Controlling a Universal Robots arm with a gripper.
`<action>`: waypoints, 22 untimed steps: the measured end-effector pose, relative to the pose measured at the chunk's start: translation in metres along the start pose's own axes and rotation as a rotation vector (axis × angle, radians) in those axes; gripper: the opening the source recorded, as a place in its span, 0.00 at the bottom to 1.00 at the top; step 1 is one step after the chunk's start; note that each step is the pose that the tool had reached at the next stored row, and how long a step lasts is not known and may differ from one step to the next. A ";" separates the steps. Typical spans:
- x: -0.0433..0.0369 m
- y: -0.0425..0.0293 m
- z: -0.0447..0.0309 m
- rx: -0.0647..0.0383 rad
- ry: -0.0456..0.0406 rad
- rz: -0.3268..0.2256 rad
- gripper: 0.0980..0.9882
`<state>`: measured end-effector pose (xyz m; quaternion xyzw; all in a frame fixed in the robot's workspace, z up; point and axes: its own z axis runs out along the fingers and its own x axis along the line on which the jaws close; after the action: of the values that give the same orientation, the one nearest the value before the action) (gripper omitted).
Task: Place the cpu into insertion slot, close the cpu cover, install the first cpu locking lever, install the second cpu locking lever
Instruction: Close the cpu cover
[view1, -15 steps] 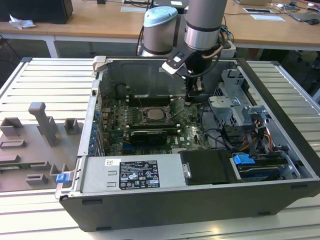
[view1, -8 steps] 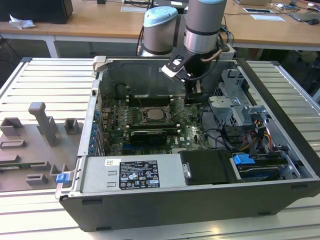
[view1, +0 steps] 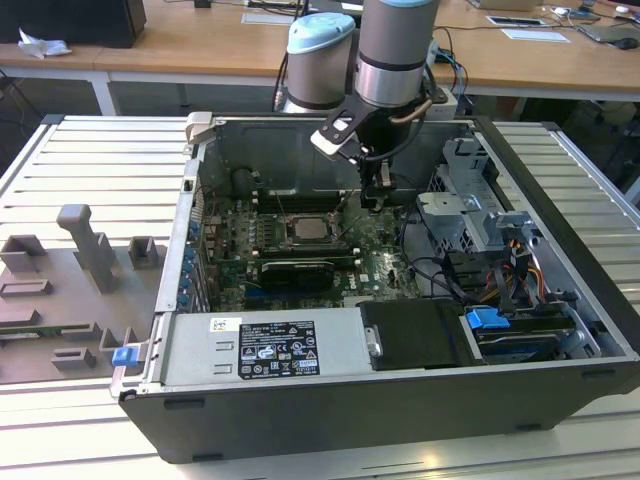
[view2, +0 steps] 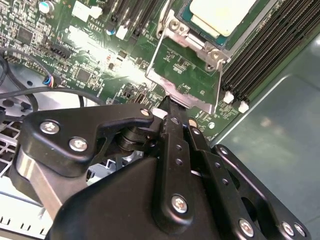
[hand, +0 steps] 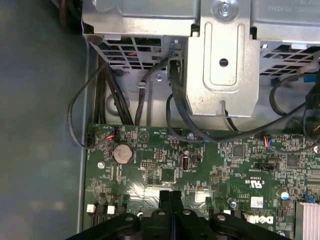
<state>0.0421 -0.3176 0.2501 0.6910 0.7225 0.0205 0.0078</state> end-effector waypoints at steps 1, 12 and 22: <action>0.0000 -0.0005 0.0000 0.000 0.0001 0.000 0.01; 0.0004 -0.0084 -0.0002 0.000 0.0001 0.000 0.01; 0.0011 -0.0244 0.0002 0.000 0.0001 0.000 0.01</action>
<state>0.0176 -0.3176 0.2490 0.6911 0.7225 0.0206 0.0078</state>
